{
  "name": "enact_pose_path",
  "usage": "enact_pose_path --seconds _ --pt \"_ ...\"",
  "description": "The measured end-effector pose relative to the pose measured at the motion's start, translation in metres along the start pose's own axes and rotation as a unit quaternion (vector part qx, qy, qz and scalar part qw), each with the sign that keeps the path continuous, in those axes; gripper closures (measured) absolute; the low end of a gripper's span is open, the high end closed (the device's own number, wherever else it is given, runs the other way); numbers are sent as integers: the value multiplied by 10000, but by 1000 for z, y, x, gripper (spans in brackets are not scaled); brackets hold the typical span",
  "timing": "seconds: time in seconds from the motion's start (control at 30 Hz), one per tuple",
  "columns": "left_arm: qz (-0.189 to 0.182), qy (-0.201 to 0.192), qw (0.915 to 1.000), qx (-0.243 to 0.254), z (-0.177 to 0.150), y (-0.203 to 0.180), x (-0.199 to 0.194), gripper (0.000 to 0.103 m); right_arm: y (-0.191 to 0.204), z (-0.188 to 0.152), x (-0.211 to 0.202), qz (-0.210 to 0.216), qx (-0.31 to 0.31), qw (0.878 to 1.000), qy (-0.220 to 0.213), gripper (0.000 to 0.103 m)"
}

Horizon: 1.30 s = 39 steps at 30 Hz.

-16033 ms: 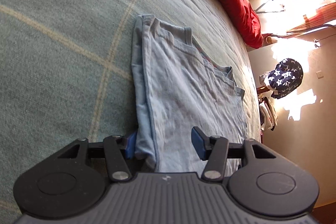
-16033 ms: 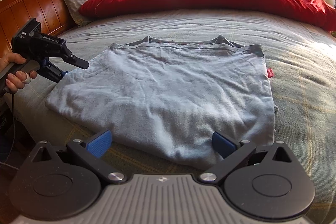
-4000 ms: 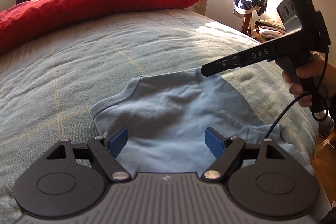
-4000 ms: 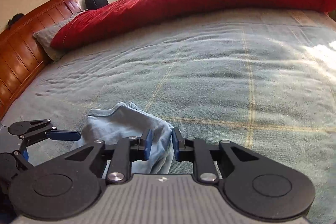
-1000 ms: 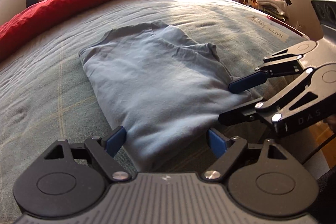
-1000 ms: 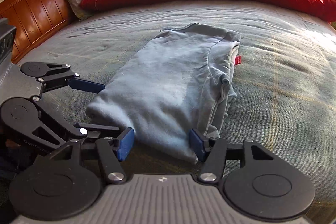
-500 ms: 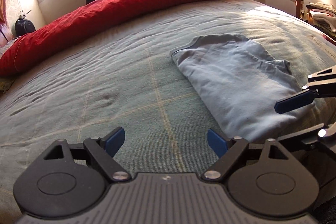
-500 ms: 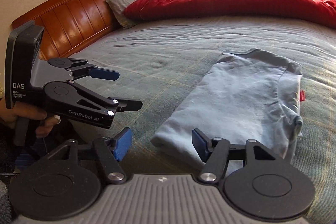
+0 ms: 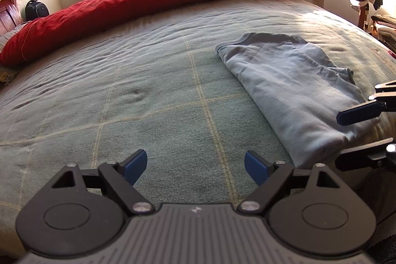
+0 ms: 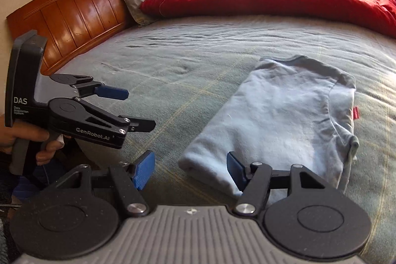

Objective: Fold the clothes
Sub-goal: 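Move both open grippers toward the shirt end with the red tag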

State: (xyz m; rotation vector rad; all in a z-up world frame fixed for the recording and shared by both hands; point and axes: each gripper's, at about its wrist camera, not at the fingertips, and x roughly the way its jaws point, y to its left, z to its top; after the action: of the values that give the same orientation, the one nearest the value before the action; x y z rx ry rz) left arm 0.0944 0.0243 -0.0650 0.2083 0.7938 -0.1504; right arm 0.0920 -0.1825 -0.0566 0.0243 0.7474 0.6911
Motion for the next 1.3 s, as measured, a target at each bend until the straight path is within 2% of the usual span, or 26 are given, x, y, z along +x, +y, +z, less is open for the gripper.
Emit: enact_pose_path --seconds 0.1,0.23,0.37,0.47,0.5,0.63,0.73,0.87,1.13,1.23,1.3 --pt "61 18 9999 -98 -4 7 -3 15 15 11 16 105 -250 9996 13 32" --pt "47 47 9997 -251 -11 16 -6 15 15 1 46 44 -96 9987 490 32" --pt "1 92 9997 -233 -12 17 -3 15 10 1 27 91 91 9995 295 32" --pt "-61 82 9998 -159 -10 11 0 15 -2 4 4 -266 206 9994 -14 31" --pt "-108 82 9998 -137 -9 9 1 15 -10 2 1 -382 283 9989 -39 27" --pt "-229 116 9997 4 -7 -2 4 15 -42 -12 -2 -848 729 9937 116 26" --pt "-266 177 9994 91 -7 -7 5 14 -54 -24 -12 -872 980 9913 82 26" --pt "-218 272 9993 132 -3 -12 10 14 -60 -21 -27 -899 1117 9893 -266 26" --pt "-264 277 9988 316 4 -27 6 14 -81 5 -15 -1063 959 9878 -607 26" --pt "-201 320 9987 348 5 -29 5 14 -94 3 -7 -1402 1047 9837 -419 25" --pt "-247 325 9986 329 6 -28 5 14 -102 -6 -11 -1468 1264 9801 -426 25"
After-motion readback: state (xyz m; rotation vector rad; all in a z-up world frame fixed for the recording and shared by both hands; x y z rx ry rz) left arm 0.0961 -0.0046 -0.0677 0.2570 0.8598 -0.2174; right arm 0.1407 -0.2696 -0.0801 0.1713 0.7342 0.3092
